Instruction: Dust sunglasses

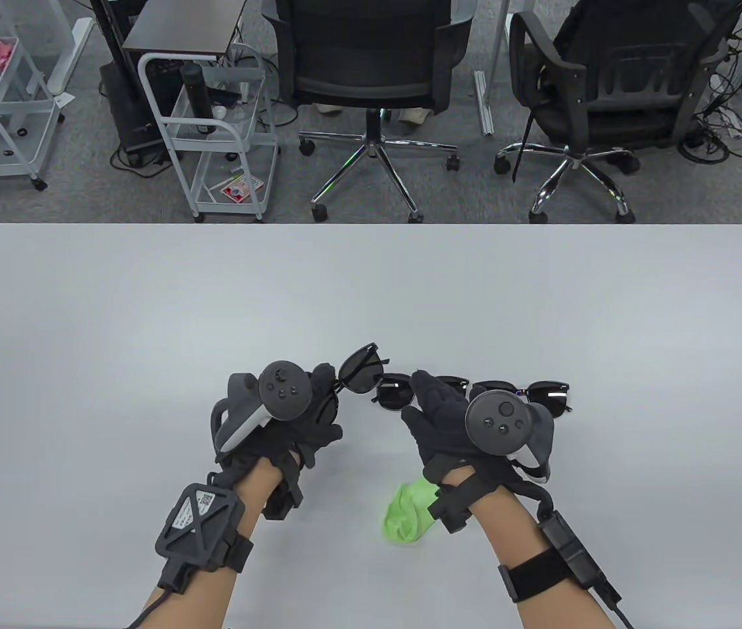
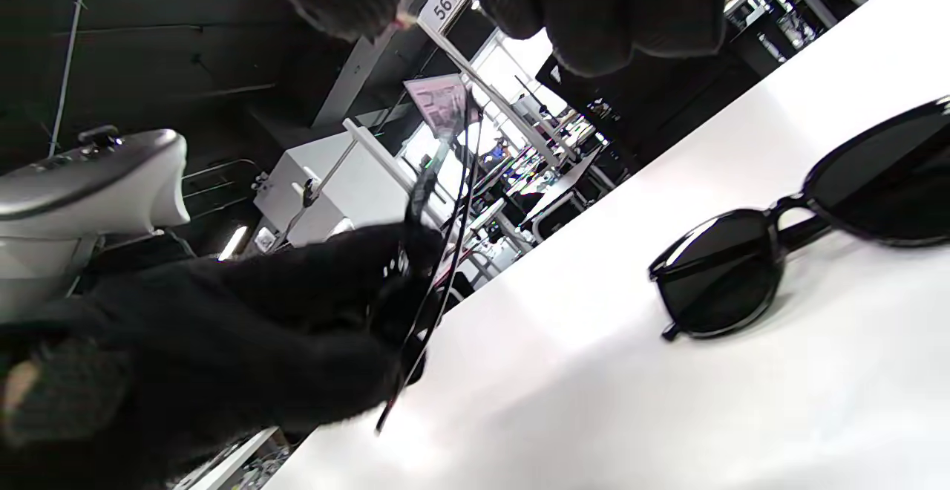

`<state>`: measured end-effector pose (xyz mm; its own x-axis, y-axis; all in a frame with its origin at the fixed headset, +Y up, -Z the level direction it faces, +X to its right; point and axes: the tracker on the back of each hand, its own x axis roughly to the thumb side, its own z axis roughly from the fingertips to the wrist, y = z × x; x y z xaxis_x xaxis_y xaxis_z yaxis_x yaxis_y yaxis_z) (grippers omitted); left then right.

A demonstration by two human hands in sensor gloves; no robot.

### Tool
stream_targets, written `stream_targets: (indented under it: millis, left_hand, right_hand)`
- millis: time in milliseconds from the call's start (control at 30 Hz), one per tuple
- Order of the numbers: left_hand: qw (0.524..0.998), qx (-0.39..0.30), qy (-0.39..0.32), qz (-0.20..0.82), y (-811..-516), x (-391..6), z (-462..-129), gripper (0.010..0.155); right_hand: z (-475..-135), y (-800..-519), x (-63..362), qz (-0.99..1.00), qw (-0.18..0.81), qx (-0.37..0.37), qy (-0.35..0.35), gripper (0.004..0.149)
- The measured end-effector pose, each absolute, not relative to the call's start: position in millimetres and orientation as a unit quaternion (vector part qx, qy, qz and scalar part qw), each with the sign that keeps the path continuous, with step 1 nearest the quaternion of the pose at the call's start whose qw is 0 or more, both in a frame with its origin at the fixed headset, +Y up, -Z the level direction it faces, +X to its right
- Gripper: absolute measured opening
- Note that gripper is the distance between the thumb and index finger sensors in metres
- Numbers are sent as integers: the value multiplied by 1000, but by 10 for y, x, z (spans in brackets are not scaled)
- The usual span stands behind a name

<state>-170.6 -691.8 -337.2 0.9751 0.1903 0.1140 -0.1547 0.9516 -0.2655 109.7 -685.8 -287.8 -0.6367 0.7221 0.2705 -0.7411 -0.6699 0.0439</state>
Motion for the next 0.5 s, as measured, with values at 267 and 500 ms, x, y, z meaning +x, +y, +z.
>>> stream_targets:
  millis: [267, 500]
  left_hand:
    - [984, -132, -80, -91, -7191, -1672, -3616, 88]
    - [976, -145, -95, -129, -7278, -1599, -3780, 88]
  right_hand:
    - [-2931, -6896, 1207, 905, 409, 116, -31, 67]
    - [-2926, -6907, 1203, 907, 402, 121, -30, 67]
